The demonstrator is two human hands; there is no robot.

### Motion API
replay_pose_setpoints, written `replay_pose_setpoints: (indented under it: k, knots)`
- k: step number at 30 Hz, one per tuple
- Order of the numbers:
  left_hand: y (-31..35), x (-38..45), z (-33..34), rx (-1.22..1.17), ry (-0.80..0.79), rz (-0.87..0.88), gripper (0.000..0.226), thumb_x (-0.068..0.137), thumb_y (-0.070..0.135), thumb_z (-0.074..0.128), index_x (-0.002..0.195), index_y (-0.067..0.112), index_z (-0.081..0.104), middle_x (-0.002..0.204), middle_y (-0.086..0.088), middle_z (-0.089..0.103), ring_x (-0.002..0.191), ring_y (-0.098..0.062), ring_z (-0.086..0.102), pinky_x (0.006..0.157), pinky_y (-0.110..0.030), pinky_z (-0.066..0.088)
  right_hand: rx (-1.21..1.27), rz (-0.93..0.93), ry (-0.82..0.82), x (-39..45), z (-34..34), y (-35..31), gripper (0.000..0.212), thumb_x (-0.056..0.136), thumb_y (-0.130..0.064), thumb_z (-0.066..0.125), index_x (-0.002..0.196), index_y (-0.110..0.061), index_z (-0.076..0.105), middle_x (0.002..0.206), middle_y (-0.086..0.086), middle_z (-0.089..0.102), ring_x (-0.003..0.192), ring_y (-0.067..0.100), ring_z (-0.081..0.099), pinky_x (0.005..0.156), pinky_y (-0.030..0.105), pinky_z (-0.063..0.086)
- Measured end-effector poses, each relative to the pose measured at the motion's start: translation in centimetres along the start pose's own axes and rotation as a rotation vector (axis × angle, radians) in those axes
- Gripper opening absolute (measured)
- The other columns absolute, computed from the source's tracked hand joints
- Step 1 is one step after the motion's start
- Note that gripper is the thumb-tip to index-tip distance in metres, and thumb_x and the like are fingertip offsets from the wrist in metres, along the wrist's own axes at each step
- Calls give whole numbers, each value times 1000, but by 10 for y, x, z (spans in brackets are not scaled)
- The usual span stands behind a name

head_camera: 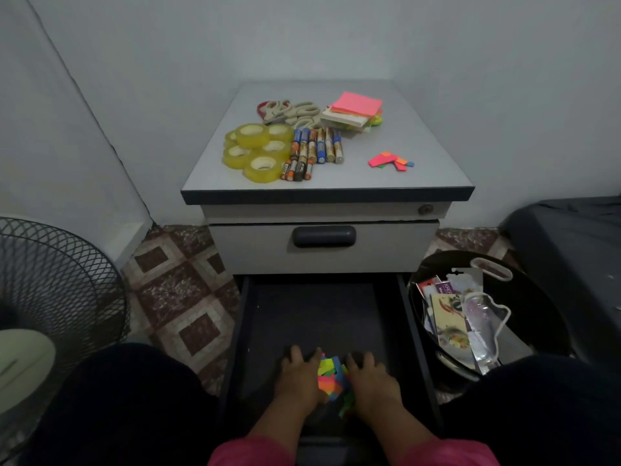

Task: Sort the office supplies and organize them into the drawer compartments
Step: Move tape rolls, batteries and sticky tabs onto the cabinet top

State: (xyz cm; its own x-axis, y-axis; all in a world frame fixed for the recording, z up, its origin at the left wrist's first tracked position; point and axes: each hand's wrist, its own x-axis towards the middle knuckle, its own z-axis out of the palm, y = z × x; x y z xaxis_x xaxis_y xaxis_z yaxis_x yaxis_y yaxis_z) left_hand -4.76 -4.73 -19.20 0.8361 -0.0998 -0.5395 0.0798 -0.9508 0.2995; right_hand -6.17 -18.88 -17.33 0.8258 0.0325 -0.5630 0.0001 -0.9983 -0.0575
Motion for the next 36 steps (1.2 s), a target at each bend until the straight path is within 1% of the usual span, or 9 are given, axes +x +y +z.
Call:
replay_pose_setpoints:
  k: [6,10,14,19,25,26,28,32,36]
  knots:
    - [4,5,2,-67,138,73,58,79,27,71,132,28,46,131,-6,38,120,-27,42,101,-33,39,119,-52,81,6,-3,1,63,86,-30,62,142,-23,34,138,7,37,123,28,44,96,37,45]
    - [5,8,2,-146,154,55,53,74,24,75,121,25,52,123,-4,49,116,-24,45,96,-30,40,200,-14,117,8,-4,1,44,90,-30,56,132,-22,45,133,6,48,121,26,48,94,32,42]
    - [3,11,1,-275,151,8,50,68,13,77,111,20,54,114,-3,60,108,-22,55,88,-28,45,222,26,149,8,-5,2,43,90,-29,56,132,-26,47,133,5,51,124,24,48,96,30,39]
    - [2,14,1,-362,126,-35,35,75,3,70,108,11,61,111,-9,65,103,-23,60,84,-28,48,220,70,175,6,-5,1,31,92,-21,50,122,-26,57,126,2,59,117,23,55,93,30,44]
    - [5,11,-4,-513,108,-85,10,84,3,65,92,9,65,101,-10,68,95,-23,65,82,-32,52,302,107,148,4,-10,5,28,91,-22,53,117,-28,62,118,1,64,110,20,60,90,29,47]
    - [6,10,-6,-549,109,-92,10,84,4,66,84,13,62,99,-11,67,93,-23,65,81,-32,52,310,113,146,4,-10,6,26,91,-25,53,115,-27,63,117,1,65,109,19,61,88,29,47]
    - [5,10,-7,-635,125,-104,26,83,1,66,71,20,53,93,-12,66,88,-24,63,78,-32,51,319,127,141,4,-11,8,23,91,-29,55,112,-25,66,113,1,67,106,19,63,85,27,47]
    - [5,10,-10,-782,162,-127,30,81,-5,65,68,19,52,73,1,57,72,-14,55,67,-25,46,312,151,126,3,-11,7,21,90,-30,58,107,-24,69,110,1,68,103,19,65,81,26,48]
    - [6,10,-14,-851,182,-139,29,81,-6,66,67,18,55,73,-2,59,77,-20,58,70,-30,49,246,152,139,3,-11,7,22,93,-20,51,107,-21,69,112,3,68,105,19,64,81,26,47]
